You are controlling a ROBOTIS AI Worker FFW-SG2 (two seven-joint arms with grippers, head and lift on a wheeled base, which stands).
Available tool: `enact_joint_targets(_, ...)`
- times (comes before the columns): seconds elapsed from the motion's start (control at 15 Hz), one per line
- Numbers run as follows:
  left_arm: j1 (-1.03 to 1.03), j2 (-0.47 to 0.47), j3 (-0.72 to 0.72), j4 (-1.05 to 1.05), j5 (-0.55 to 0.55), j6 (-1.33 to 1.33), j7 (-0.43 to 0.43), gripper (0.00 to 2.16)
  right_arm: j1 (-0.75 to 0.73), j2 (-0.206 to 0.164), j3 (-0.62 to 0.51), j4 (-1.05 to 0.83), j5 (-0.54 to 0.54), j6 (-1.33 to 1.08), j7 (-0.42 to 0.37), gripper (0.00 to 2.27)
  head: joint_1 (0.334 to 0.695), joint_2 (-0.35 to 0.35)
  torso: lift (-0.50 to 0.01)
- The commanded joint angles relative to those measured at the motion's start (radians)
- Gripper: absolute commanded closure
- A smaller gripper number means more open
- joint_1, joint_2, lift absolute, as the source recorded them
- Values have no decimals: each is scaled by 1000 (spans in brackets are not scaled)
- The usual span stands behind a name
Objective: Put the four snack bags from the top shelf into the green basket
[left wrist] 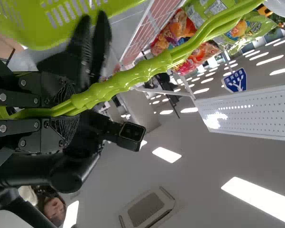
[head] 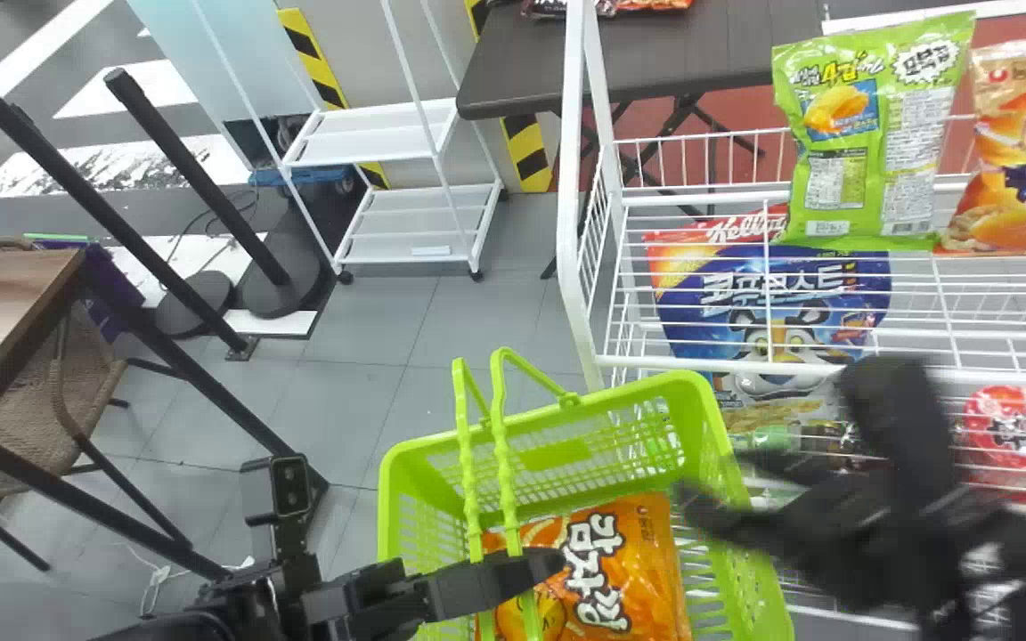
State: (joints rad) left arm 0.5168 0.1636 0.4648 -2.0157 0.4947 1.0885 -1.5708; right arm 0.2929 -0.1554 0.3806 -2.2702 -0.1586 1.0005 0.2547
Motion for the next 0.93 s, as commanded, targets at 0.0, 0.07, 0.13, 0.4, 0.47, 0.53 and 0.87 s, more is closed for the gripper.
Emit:
enact_joint_targets(0.0,-1,4,0,2,1,0,-10,2148,-23,11,-144,38,2,-207,-12,56,695,350,0)
enact_joint_targets(0.07,-1,4,0,2,2,0,-10,2148,-54,20,-183,78,1,-256,-19,60,695,350,0)
enact_joint_targets(0.13,-1,5,0,2,5,0,-10,2148,-103,33,-212,135,4,-308,-38,63,695,325,0)
enact_joint_targets(0.4,-4,19,0,6,16,0,-10,2148,-317,36,-258,432,25,-440,-97,73,695,130,0)
enact_joint_targets(0.47,-6,20,2,9,18,0,-10,2148,-362,36,-256,505,25,-461,-112,73,695,105,0)
enact_joint_targets(0.53,-9,24,0,11,18,-3,-10,2148,-413,40,-250,595,30,-501,-120,76,695,88,0)
enact_joint_targets(0.87,-24,31,-23,26,18,-3,-10,2148,-580,111,-190,910,60,-670,-121,144,695,82,0)
